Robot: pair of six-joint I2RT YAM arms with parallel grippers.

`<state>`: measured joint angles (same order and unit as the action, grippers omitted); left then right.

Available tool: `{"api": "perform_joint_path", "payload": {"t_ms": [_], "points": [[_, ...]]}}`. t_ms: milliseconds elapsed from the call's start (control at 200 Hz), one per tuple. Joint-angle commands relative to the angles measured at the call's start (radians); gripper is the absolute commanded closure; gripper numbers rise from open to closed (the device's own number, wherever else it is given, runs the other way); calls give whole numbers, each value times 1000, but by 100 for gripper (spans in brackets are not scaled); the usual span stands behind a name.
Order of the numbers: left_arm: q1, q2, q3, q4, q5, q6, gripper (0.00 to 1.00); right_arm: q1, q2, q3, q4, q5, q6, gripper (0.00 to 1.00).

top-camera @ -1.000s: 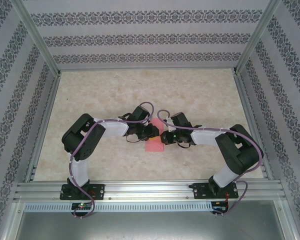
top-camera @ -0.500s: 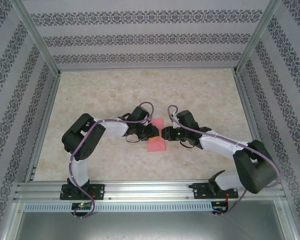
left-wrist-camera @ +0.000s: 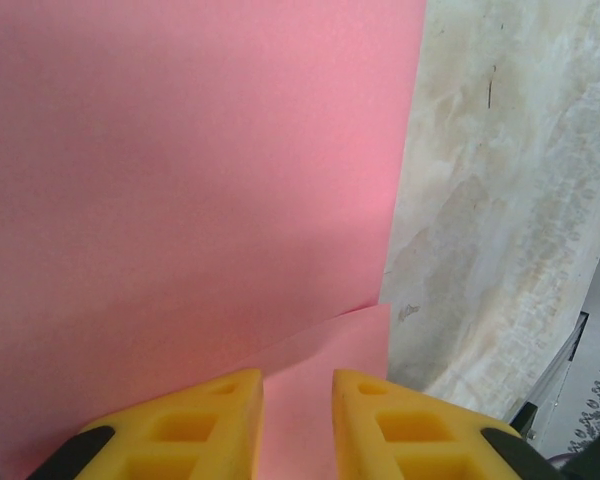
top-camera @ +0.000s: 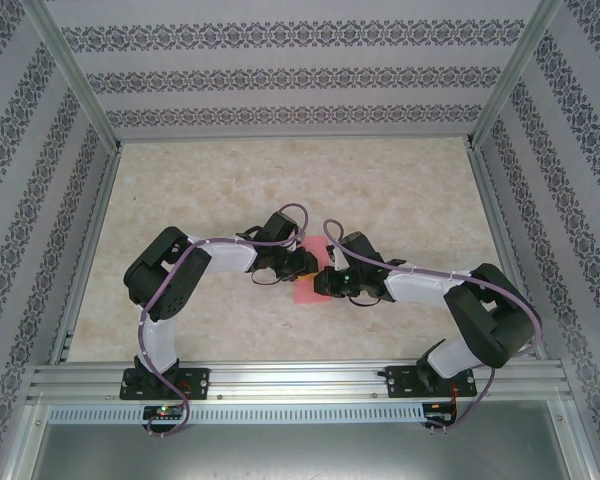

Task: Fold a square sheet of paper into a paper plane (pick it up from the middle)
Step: Fold the triangle a second time at the center of the table.

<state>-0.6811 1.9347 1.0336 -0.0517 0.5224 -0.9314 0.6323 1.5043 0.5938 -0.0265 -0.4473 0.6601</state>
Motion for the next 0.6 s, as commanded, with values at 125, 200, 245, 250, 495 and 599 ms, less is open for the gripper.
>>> {"api": "perform_joint_path", "payload": {"t_ms": [125, 200, 245, 250, 495, 599], "points": [[0, 56, -4, -66, -47, 41, 72, -31, 24, 15, -23, -5, 10, 88], [0, 60, -4, -66, -42, 42, 72, -37, 38, 8, -22, -12, 10, 88], [0, 60, -6, -67, -42, 43, 72, -37, 49, 5, -22, -16, 12, 88], [0, 60, -6, -67, -42, 44, 72, -37, 51, 4, -21, -15, 12, 88], [0, 67, -13, -63, -36, 48, 72, -45, 63, -38, -28, 17, 10, 88], [0, 69, -15, -66, -33, 49, 72, -50, 58, -49, -40, 28, 9, 87]]}}
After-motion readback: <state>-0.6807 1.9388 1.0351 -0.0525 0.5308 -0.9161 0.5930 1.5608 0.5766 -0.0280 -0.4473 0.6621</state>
